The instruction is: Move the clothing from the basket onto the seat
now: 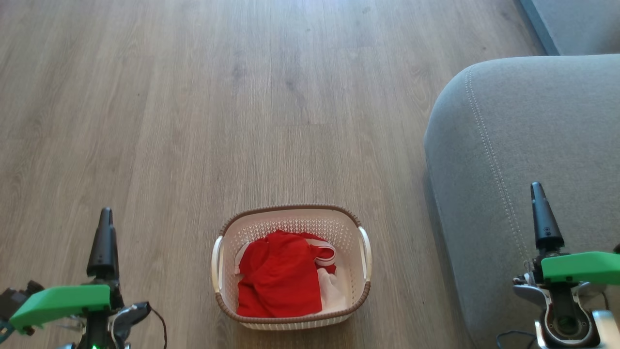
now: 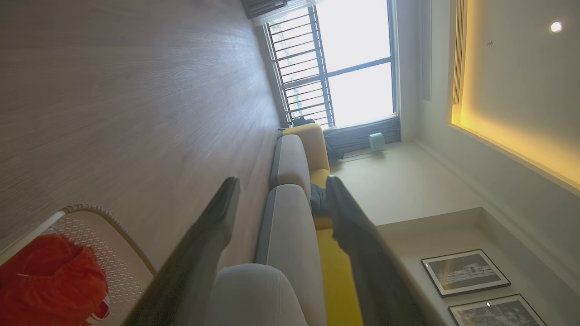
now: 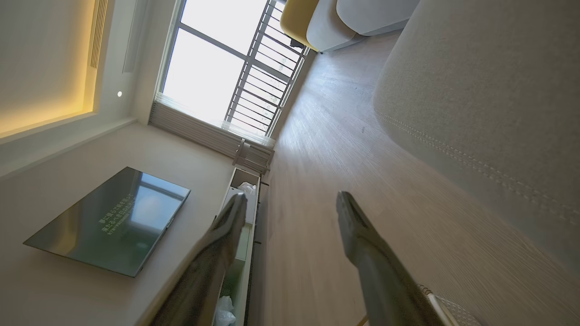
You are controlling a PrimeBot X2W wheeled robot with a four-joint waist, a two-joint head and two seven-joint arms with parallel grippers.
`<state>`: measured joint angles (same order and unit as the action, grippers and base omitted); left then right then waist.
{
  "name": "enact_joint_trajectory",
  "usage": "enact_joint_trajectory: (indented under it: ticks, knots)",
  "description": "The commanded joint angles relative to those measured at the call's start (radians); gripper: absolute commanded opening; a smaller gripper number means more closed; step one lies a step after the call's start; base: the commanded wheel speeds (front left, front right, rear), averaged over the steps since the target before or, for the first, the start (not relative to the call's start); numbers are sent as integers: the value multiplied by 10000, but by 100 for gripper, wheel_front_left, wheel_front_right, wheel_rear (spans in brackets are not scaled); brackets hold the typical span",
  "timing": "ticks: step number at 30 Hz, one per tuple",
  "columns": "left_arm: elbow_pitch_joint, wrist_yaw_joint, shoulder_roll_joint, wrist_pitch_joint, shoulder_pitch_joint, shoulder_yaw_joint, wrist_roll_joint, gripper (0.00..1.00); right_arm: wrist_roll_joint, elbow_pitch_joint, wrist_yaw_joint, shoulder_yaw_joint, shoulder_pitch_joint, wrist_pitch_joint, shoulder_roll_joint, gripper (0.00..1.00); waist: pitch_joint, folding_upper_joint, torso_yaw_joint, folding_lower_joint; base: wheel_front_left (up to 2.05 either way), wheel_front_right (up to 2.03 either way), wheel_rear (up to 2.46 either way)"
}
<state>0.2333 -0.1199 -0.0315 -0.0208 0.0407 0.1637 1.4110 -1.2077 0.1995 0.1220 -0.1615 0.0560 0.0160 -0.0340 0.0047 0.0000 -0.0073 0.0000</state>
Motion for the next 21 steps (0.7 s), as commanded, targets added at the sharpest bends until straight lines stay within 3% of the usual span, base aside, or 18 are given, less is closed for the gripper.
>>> enact_joint_trajectory:
  ticks: [1, 21]
  knots:
    - [-512, -38, -94, -90, 558, 196, -225, 100, 358, -498, 32, -12, 564, 121, -64, 100, -12, 0, -1, 0, 0, 0, 0]
    - [-2120, -57, -118, -704, 877, 540, -3077, 100, 4482, -1647, 46, 926, 860, 740, -90, 100, 46, 0, 73, 0, 0, 0, 0]
